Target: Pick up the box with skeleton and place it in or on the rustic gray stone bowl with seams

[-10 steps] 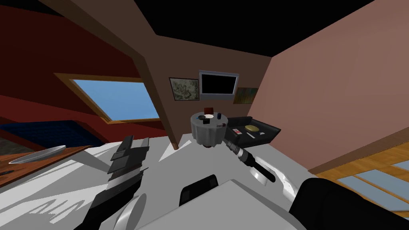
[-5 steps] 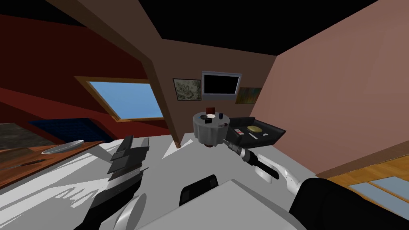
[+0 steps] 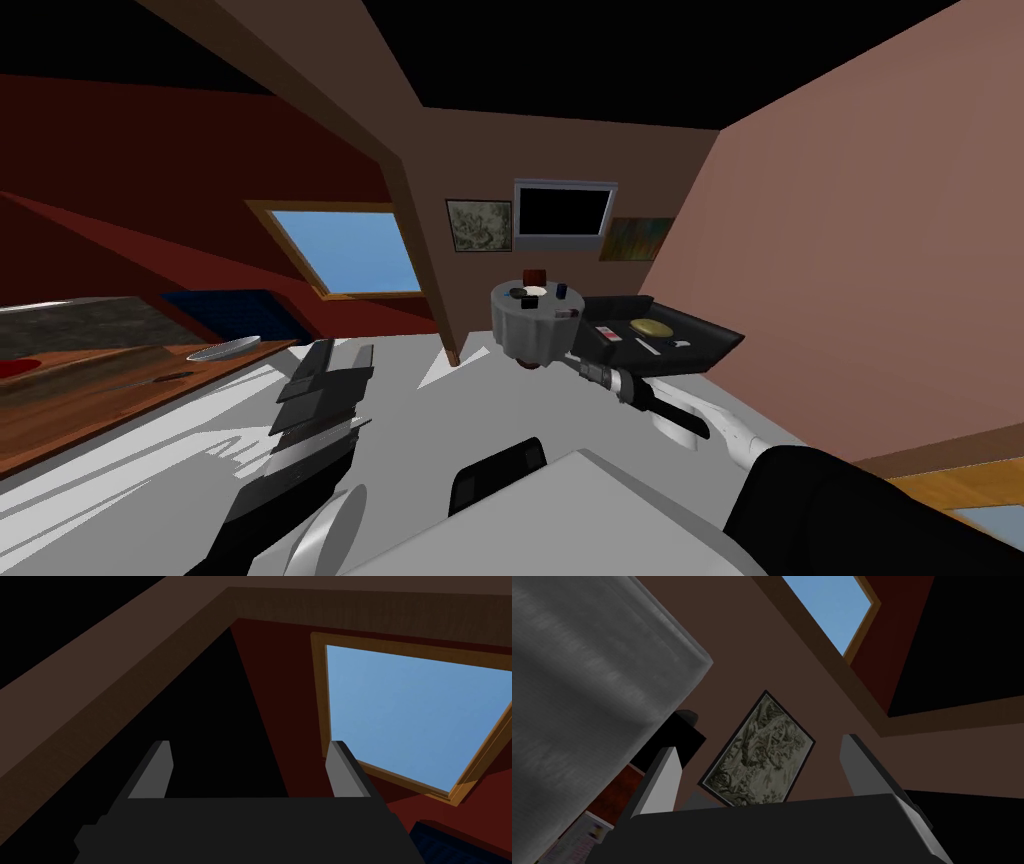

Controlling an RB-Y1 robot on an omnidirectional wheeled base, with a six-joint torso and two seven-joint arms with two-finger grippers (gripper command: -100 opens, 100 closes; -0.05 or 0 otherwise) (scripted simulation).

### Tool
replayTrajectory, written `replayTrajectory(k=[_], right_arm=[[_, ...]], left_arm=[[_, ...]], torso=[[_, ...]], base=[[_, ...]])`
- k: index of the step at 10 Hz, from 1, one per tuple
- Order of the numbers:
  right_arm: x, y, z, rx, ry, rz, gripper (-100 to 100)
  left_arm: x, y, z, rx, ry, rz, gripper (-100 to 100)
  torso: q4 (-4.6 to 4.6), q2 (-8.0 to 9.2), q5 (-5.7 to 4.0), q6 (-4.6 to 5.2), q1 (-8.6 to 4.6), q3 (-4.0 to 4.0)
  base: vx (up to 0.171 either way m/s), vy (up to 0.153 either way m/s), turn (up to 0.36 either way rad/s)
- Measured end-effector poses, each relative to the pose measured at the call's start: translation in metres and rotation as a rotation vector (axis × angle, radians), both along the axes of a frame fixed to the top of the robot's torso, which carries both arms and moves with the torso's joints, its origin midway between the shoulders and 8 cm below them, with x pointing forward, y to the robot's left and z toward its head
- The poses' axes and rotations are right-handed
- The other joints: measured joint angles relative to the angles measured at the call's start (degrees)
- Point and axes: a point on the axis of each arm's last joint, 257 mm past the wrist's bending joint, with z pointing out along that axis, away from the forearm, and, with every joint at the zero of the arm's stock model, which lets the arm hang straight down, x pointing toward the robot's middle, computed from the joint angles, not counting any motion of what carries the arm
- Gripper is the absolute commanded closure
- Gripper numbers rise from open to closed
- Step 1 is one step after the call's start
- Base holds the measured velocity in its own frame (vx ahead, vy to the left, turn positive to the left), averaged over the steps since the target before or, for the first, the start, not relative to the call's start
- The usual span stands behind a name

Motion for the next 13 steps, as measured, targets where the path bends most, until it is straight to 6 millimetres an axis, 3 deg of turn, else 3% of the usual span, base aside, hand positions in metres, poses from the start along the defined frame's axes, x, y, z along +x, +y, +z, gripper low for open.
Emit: replayTrajectory(k=[6, 13], right_arm=[[-0.009, -0.037, -0.018, -0.196, 0.07, 0.082, -100], [-0.017, -0.085, -0.023, -0.417, 0.141, 0.175, -100]], left_arm=[[0.0, 0.0, 0.0, 0.0, 0.0, 0.0, 0], [0.0, 0.0, 0.0, 0.0, 0.0, 0.0, 0]], torso=[[-0.02, -0.08, -0.01, 0.0, -0.02, -0.05], [-0.02, -0.09, -0.02, 0.03, -0.08, -0.05]], base=[[0.004, 0.036, 0.101], [0.023, 0.03, 0.126]])
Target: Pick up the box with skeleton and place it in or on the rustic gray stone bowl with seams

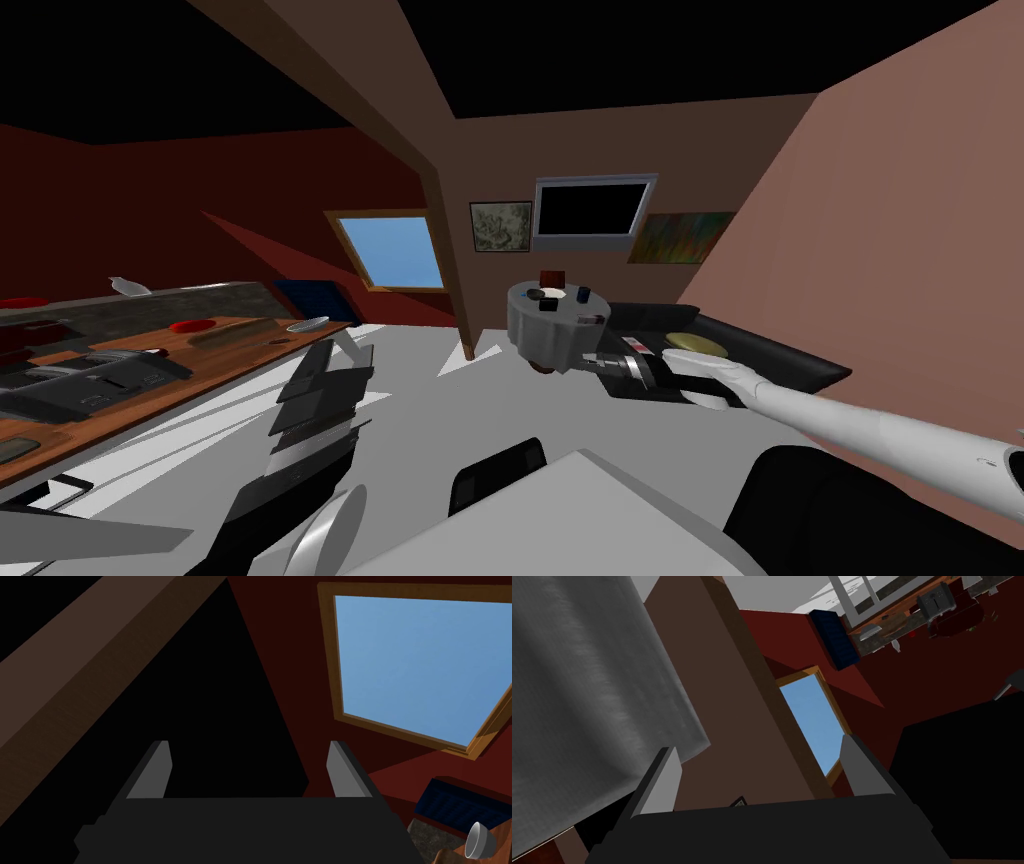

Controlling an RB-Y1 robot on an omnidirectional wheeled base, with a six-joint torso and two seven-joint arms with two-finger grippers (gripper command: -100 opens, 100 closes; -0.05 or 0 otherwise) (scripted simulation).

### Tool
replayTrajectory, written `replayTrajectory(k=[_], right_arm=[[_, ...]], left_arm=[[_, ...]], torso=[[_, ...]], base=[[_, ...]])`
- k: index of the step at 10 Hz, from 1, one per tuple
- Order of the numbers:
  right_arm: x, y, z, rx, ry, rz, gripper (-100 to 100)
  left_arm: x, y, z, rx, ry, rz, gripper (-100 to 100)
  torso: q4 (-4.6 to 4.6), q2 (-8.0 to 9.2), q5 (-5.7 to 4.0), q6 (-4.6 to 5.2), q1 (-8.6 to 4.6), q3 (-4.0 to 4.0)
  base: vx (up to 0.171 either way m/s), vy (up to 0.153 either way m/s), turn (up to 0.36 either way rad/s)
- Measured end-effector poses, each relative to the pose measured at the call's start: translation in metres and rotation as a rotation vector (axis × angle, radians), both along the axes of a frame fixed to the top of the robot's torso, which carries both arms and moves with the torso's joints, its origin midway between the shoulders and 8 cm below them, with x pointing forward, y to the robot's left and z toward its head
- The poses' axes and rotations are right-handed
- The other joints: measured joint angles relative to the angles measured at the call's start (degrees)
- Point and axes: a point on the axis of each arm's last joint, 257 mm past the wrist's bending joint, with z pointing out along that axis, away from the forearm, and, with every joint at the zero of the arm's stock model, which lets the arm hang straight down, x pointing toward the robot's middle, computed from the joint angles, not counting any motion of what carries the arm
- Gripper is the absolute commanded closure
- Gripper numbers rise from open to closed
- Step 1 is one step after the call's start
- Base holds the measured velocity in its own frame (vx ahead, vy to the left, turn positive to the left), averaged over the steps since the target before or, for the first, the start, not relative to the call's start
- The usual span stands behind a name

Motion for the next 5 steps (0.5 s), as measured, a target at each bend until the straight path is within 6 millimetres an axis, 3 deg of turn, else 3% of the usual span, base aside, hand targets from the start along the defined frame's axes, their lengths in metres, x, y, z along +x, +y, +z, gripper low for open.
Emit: replayTrajectory(k=[2, 5], right_arm=[[-0.003, -0.021, 0.001, -0.078, 0.025, 0.027, -100], [-0.001, -0.044, 0.006, -0.18, 0.054, 0.067, -100]], left_arm=[[0.0, 0.0, 0.0, 0.0, 0.0, 0.0, 0], [0.0, 0.0, 0.0, 0.0, 0.0, 0.0, 0]], torso=[[-0.02, -0.07, 0.01, -0.02, 0.04, -0.04], [-0.03, -0.11, 0.0, -0.02, 0.0, -0.07]], base=[[0.026, 0.019, 0.052], [0.046, 0.028, 0.196]])
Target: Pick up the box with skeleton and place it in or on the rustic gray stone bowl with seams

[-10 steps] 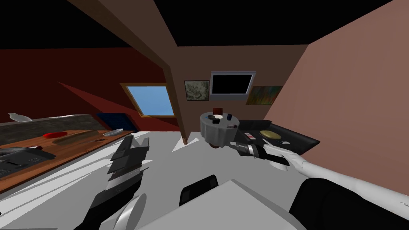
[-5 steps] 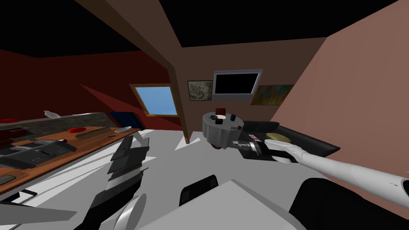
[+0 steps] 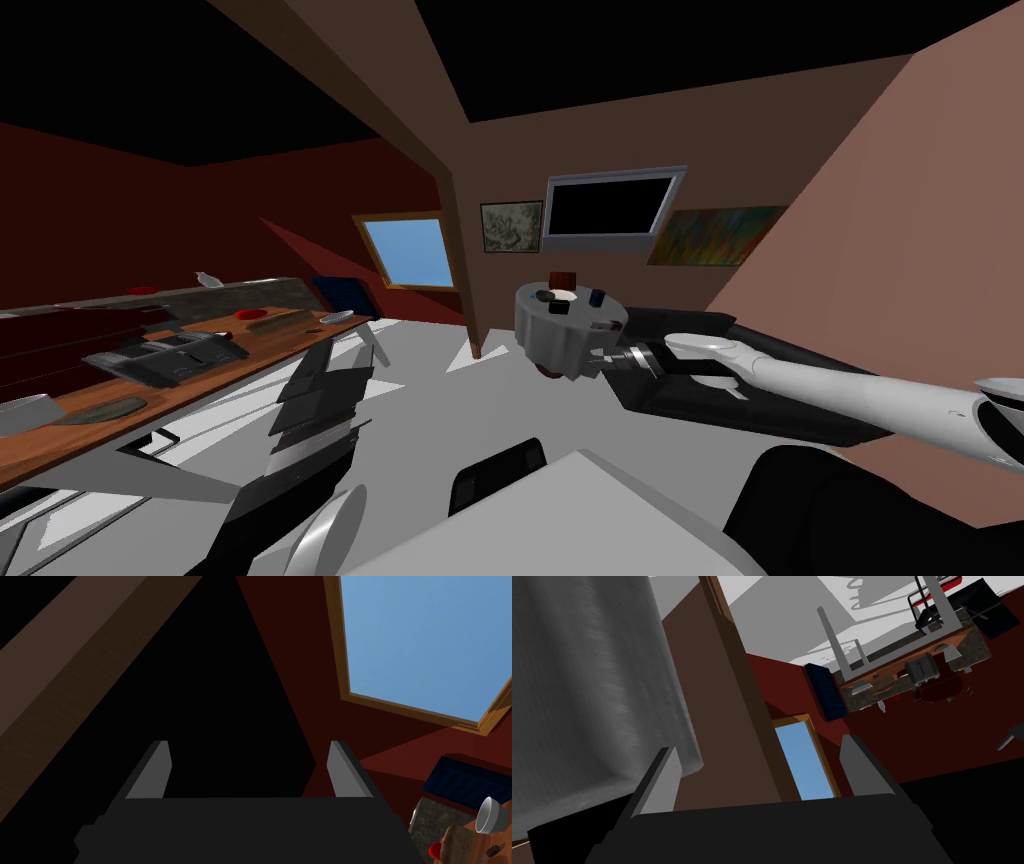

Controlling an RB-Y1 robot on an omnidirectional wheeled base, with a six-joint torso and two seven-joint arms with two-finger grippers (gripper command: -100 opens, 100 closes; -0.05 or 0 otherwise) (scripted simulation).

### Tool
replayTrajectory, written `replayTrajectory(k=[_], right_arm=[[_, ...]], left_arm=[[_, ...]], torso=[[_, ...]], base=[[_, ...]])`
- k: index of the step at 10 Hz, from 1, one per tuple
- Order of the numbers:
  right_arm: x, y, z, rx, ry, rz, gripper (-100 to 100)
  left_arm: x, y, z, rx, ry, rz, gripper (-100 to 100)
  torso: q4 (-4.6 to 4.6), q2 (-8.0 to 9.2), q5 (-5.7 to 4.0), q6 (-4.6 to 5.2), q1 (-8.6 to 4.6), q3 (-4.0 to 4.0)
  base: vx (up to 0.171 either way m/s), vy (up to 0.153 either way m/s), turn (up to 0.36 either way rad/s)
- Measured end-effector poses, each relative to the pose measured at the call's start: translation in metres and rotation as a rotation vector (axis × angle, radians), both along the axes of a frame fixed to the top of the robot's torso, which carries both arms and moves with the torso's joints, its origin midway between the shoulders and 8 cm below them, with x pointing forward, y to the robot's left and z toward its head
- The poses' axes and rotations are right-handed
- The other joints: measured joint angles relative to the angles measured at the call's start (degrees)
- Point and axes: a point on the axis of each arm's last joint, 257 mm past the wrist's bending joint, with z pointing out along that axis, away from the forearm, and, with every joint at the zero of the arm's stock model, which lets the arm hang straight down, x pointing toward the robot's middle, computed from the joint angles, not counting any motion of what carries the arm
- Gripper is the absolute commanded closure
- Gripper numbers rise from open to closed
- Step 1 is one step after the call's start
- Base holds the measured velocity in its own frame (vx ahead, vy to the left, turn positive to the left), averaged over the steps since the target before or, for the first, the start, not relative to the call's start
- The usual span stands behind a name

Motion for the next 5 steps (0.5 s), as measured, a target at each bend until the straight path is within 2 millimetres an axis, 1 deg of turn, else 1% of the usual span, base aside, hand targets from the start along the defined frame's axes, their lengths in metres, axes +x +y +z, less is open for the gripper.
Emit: replayTrajectory(k=[1, 2, 3, 4, 5], right_arm=[[-0.001, -0.013, 0.0, -0.046, 0.016, 0.012, -100], [-0.003, -0.02, 0.004, -0.08, 0.027, 0.026, -100], [-0.002, -0.024, 0.007, -0.105, 0.032, 0.04, -100], [-0.004, -0.035, 0.011, -0.147, 0.047, 0.052, -100], [-0.002, -0.043, 0.017, -0.186, 0.056, 0.07, -100]], left_arm=[[0.0, 0.0, 0.0, 0.0, 0.0, 0.0, 0], [0.0, 0.0, 0.0, 0.0, 0.0, 0.0, 0], [0.0, 0.0, 0.0, 0.0, 0.0, 0.0, 0], [0.0, 0.0, 0.0, 0.0, 0.0, 0.0, 0], [0.0, 0.0, 0.0, 0.0, 0.0, 0.0, 0]], torso=[[-0.01, -0.04, 0.01, -0.05, 0.06, -0.02], [0.0, -0.01, 0.01, 0.01, 0.04, -0.01], [0.02, 0.08, -0.01, 0.03, -0.03, 0.04], [0.01, 0.03, 0.0, -0.06, -0.02, 0.02], [0.0, 0.0, -0.01, 0.02, -0.02, 0.0]], base=[[0.048, 0.023, 0.11], [0.024, -0.001, -0.015], [0.037, 0.008, 0.25], [0.05, 0.007, 0.117], [0.065, 0.017, 0.191]])
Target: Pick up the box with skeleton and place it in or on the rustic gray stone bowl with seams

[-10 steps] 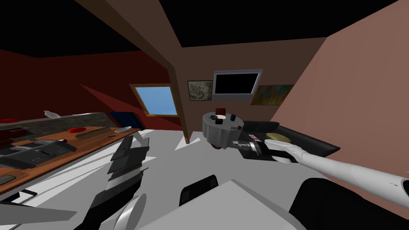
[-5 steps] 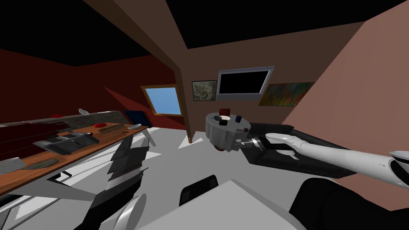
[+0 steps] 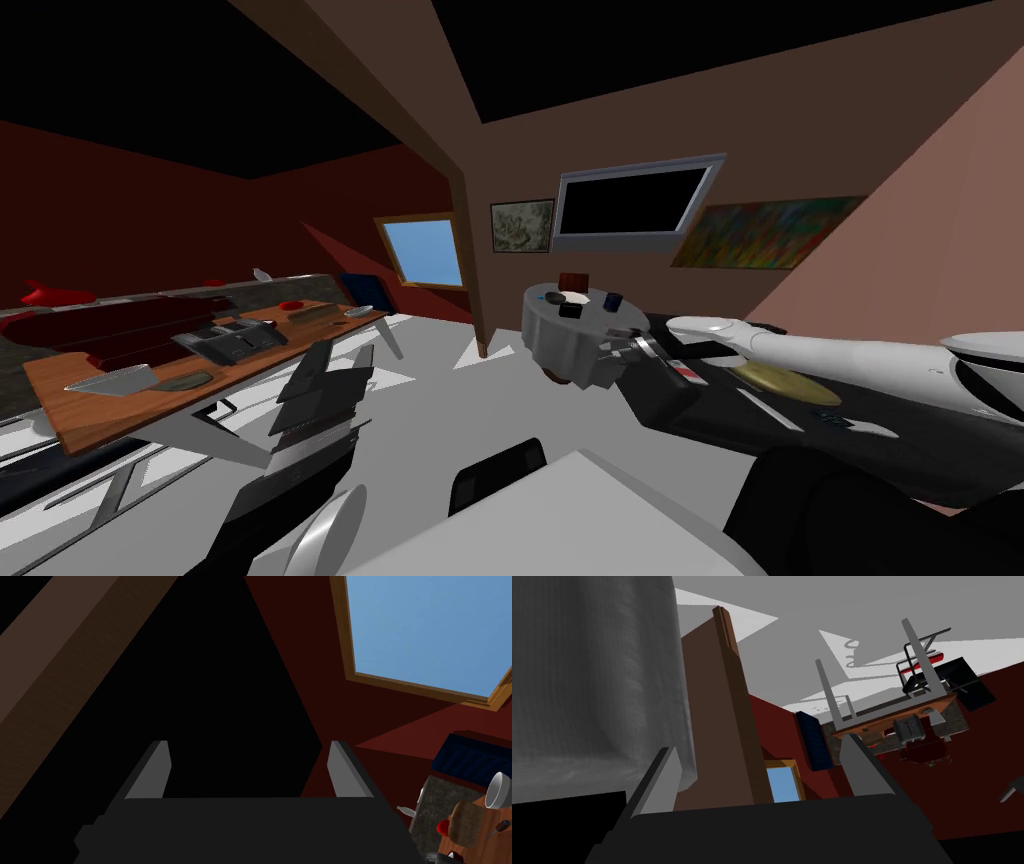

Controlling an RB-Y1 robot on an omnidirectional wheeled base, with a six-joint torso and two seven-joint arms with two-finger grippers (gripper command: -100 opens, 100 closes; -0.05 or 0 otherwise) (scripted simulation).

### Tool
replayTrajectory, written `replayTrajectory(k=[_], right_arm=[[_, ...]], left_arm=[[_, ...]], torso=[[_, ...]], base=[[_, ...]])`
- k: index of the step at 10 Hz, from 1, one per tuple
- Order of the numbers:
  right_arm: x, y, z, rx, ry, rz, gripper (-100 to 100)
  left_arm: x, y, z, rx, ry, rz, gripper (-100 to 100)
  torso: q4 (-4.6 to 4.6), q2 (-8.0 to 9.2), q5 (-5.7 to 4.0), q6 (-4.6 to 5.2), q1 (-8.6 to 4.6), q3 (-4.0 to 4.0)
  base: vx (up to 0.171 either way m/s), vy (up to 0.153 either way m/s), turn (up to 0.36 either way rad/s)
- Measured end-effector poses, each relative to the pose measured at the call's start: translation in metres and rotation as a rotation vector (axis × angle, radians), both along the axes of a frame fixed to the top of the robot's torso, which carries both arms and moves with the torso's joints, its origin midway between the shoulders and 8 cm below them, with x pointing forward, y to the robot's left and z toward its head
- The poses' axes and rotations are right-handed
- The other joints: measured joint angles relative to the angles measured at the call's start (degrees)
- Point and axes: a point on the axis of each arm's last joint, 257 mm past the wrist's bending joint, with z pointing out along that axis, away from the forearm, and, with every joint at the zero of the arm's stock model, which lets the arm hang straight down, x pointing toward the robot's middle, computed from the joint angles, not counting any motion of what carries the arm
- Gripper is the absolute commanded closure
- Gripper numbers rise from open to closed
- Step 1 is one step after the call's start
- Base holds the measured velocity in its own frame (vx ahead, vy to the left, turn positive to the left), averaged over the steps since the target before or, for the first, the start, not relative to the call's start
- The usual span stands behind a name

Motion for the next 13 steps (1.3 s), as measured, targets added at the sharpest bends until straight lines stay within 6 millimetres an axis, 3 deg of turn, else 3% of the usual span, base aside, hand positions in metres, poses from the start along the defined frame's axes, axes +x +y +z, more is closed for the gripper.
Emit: replayTrajectory(k=[3, 7, 10, 13], right_arm=[[0.001, -0.033, 0.012, -0.131, 0.038, 0.04, -100], [0.006, -0.058, 0.036, -0.253, 0.068, 0.089, -100], [0.013, -0.066, 0.054, -0.291, 0.067, 0.085, -100], [0.013, -0.067, 0.055, -0.285, 0.079, 0.081, -100]], left_arm=[[0.0, 0.0, 0.0, 0.0, 0.0, 0.0, 0], [0.0, 0.0, 0.0, 0.0, 0.0, 0.0, 0], [0.0, 0.0, 0.0, 0.0, 0.0, 0.0, 0], [0.0, 0.0, 0.0, 0.0, 0.0, 0.0, 0]], torso=[[-0.02, -0.08, -0.01, -0.04, -0.01, -0.05], [0.01, 0.04, -0.03, 0.01, -0.06, 0.02], [0.01, 0.02, -0.03, 0.03, -0.04, 0.01], [0.06, 0.24, -0.03, 0.04, -0.02, 0.14]], base=[[0.058, 0.001, 0.146], [0.031, -0.009, 0.075], [0.039, -0.01, 0.099], [0.0, -0.001, -0.007]])
